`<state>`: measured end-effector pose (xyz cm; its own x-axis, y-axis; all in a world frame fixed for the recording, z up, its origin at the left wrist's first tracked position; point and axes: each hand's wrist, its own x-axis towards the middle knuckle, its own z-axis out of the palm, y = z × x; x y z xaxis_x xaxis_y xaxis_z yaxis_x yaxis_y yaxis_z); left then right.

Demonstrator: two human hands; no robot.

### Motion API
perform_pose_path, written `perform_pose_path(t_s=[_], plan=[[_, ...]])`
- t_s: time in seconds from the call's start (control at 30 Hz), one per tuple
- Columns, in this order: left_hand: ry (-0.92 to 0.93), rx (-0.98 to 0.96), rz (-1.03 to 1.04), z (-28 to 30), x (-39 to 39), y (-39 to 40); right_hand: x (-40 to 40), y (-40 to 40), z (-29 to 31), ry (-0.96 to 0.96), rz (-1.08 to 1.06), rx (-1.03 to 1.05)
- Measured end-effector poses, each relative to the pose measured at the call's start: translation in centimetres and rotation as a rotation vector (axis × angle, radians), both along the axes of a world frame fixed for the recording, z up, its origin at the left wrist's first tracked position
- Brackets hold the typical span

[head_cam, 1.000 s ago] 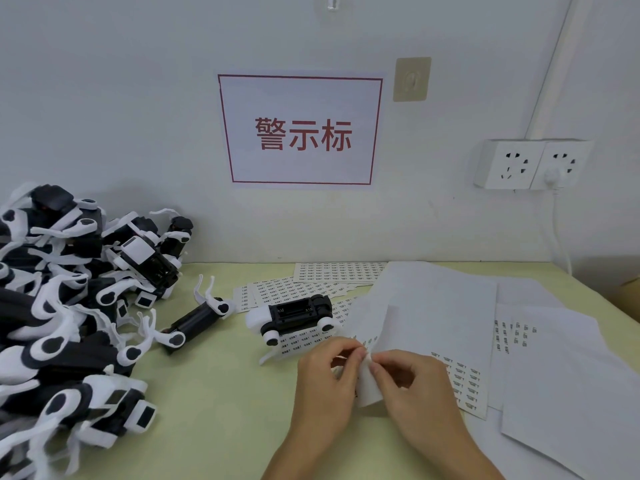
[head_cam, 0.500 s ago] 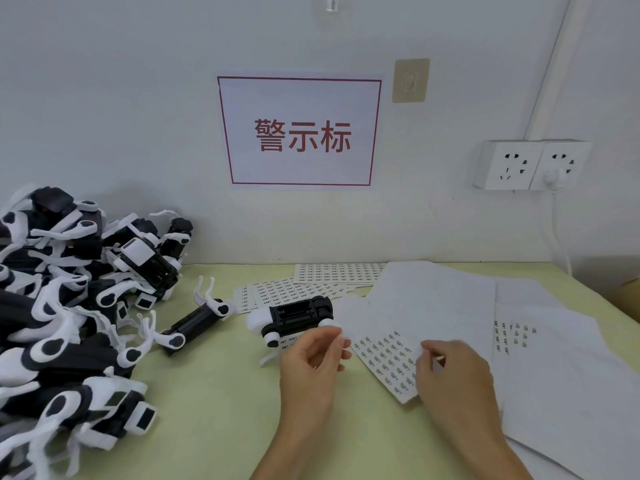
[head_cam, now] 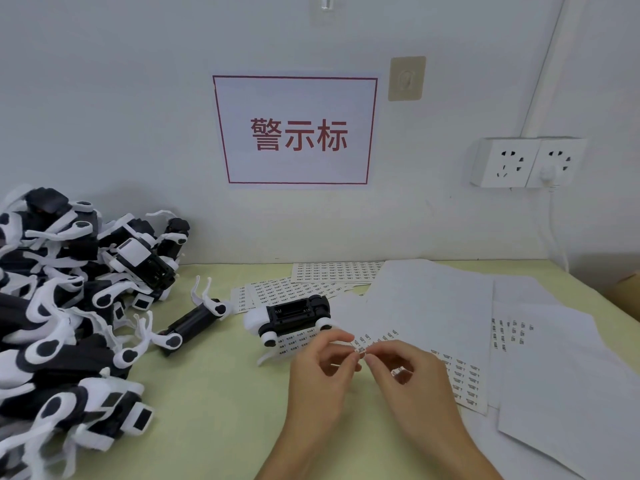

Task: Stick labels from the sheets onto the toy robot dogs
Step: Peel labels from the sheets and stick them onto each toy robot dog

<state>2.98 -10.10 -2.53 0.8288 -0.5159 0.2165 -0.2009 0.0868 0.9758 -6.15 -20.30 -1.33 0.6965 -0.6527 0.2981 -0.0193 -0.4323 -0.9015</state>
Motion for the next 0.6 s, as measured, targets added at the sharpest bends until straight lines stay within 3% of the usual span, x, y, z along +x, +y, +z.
perform_pose_path(t_s=[0.2, 0.6], plan=[[-0.024, 0.040, -0.034, 0.39, -0.34, 0.13, 0.09, -0.06, -0.23, -0.023, -0.010, 0.049], [-0.149, 0.077, -0.034, 0.59, -0.65, 0.16, 0.18, -0.24, -0.75, -0.054, 0.025, -0.079]])
